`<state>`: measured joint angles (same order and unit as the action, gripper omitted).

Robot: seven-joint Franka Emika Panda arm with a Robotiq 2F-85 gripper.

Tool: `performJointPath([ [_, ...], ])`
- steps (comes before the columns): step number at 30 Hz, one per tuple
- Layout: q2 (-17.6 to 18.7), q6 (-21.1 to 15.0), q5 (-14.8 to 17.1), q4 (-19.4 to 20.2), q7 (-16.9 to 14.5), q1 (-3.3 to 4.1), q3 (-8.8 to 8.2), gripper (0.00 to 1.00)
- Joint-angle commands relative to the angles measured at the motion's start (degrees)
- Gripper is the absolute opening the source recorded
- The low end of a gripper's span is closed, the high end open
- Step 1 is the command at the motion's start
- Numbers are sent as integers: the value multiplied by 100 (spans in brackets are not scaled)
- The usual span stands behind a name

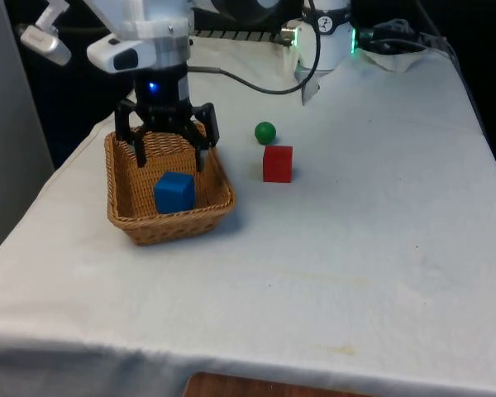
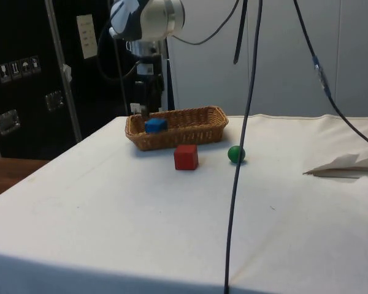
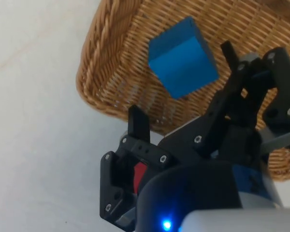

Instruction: Place all non-red objects into the basket.

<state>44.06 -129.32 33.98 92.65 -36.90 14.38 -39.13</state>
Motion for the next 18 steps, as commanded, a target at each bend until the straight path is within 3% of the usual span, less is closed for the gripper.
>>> performJointPath([
  [1, -57, 6, -69, 69, 46, 57, -63, 100],
  [2, -86, 17, -86, 92, 57, 69, -80, 100],
  [3, -57, 0, -34, 52, 11, 23, -29, 100],
  [4, -115, 23, -103, 109, 57, 74, -97, 100],
  [8, -235, 103, -155, 183, 63, 126, -206, 100],
  [10, -269, 138, -178, 212, 63, 143, -252, 100],
  [11, -241, 138, -120, 160, 17, 97, -201, 100],
  [12, -281, 149, -189, 223, 63, 155, -269, 100],
  [18, -413, 281, -269, 321, 69, 195, -401, 100],
])
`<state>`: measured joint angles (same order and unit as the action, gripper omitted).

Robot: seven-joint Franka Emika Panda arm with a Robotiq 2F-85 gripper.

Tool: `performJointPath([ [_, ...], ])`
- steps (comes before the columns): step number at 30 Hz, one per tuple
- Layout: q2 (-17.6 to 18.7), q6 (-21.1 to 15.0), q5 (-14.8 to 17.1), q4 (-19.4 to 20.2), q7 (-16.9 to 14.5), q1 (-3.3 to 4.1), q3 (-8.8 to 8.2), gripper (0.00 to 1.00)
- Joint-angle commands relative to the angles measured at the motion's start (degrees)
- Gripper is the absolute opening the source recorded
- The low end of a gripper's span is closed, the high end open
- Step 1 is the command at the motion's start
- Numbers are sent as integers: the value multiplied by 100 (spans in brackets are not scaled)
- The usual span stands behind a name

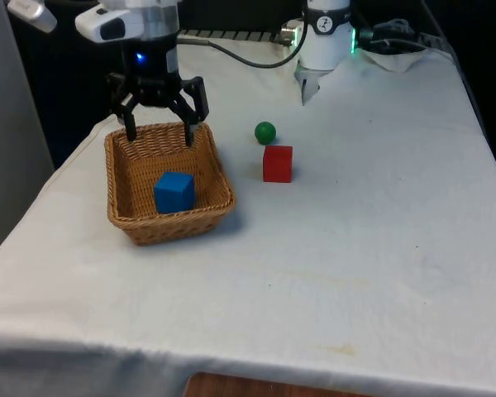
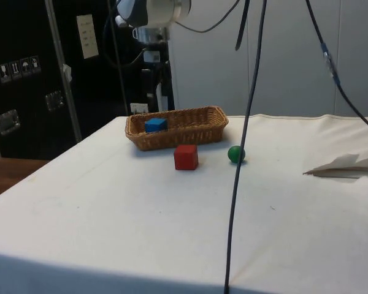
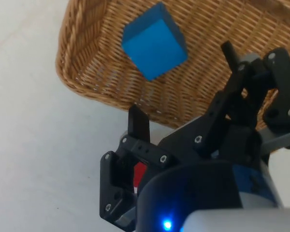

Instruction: Place all non-red objects into the basket.

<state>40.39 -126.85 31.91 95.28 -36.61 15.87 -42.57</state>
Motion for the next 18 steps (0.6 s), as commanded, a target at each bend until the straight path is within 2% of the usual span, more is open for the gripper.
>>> performJointPath([
  [1, -17, 29, 0, 6, 0, 6, -17, 100],
  [2, -63, 57, -69, 63, 40, 57, -74, 100],
  [9, -223, 298, -155, 160, 63, 120, -229, 100],
  [10, -178, 298, -86, 92, 17, 52, -166, 100],
  [11, -258, 309, -183, 189, 63, 132, -246, 100],
  [12, -315, 321, -246, 252, 63, 166, -281, 100],
  [18, -395, 367, -418, 258, 17, 143, -269, 100],
])
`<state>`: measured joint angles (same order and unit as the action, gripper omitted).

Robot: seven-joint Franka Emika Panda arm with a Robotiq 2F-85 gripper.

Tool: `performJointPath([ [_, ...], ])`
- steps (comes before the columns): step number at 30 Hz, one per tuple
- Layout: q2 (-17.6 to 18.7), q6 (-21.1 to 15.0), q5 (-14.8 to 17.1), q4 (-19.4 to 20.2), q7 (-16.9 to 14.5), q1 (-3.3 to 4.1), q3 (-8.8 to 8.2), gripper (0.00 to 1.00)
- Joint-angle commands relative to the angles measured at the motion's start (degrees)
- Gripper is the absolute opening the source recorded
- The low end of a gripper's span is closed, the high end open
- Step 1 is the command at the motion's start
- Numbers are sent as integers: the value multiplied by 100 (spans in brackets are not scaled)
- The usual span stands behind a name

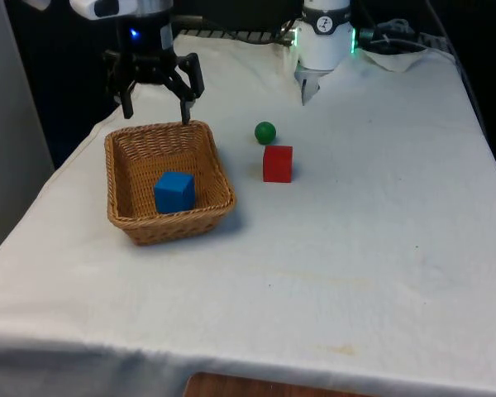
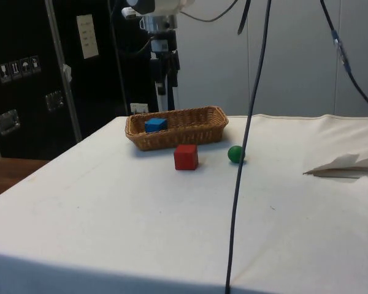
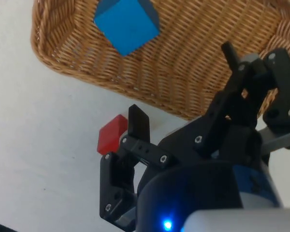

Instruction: Place all non-red objects into the basket.

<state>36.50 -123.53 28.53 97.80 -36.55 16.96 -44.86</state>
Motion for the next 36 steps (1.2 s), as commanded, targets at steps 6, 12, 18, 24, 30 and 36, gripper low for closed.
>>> performJointPath([
  [6, -74, 201, -241, 0, 57, 74, -115, 100],
  [12, -206, 413, -367, 46, 166, 103, -155, 100],
  [18, -367, 596, -527, 149, 252, 155, -189, 100],
  [24, -584, 756, -739, 286, 378, 189, -183, 100],
  [30, -831, 900, -951, 441, 487, 235, -183, 100],
  [36, -1077, 1043, -1146, 567, 596, 264, -183, 100],
])
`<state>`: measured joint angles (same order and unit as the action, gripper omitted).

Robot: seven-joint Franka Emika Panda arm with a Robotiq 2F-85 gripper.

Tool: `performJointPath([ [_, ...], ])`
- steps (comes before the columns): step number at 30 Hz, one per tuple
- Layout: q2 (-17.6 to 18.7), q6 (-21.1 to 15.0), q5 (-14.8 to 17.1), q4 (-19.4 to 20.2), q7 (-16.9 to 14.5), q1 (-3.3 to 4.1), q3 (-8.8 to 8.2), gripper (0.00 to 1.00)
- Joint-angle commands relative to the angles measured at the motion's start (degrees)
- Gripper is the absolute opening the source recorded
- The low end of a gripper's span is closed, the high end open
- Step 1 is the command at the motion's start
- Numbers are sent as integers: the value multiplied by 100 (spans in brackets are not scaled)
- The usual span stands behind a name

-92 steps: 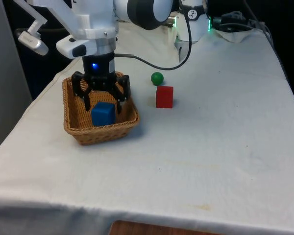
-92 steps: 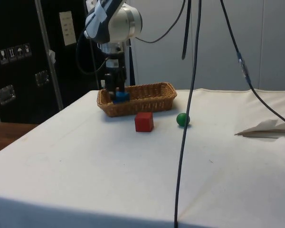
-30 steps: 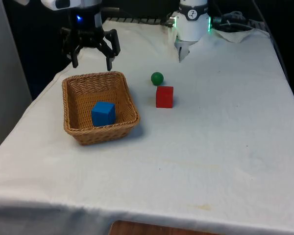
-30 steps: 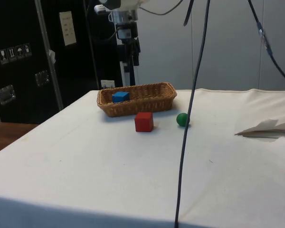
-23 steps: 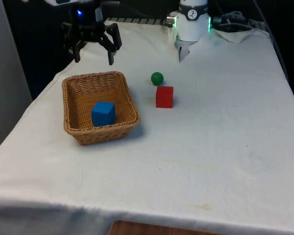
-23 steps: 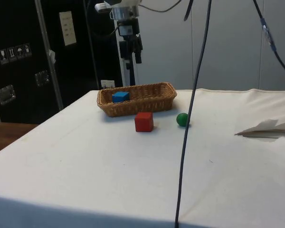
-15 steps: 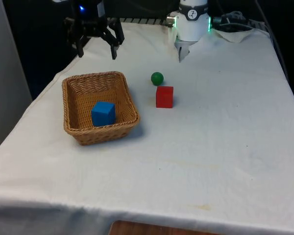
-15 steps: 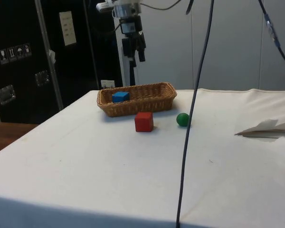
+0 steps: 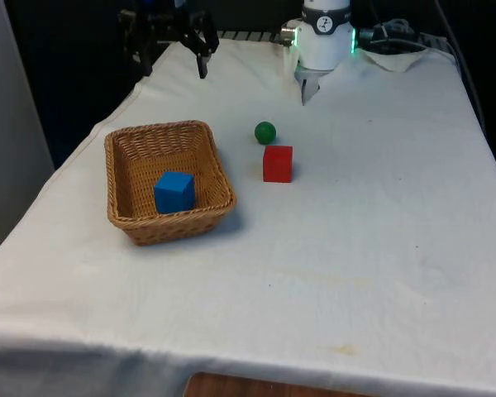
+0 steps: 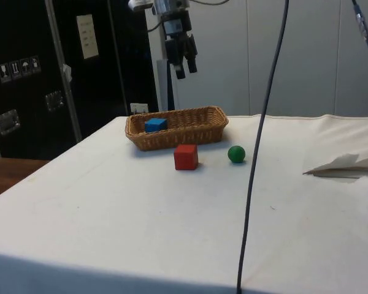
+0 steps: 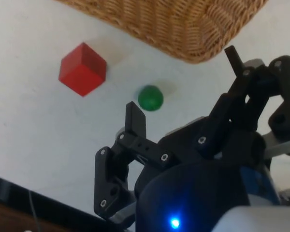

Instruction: Place all non-red objects into the basket.

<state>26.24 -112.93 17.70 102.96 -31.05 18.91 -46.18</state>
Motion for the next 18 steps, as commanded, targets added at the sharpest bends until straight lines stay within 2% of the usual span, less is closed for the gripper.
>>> performJointPath([
  [1, -97, 11, -97, 74, 69, 74, -52, 100],
  [9, -481, 229, -418, 269, 229, 109, -40, 100],
  [10, -453, 264, -361, 235, 183, 52, 6, 100],
  [11, -521, 246, -458, 292, 246, 115, -40, 100],
  [18, -854, 372, -796, 487, 395, 143, -34, 100],
])
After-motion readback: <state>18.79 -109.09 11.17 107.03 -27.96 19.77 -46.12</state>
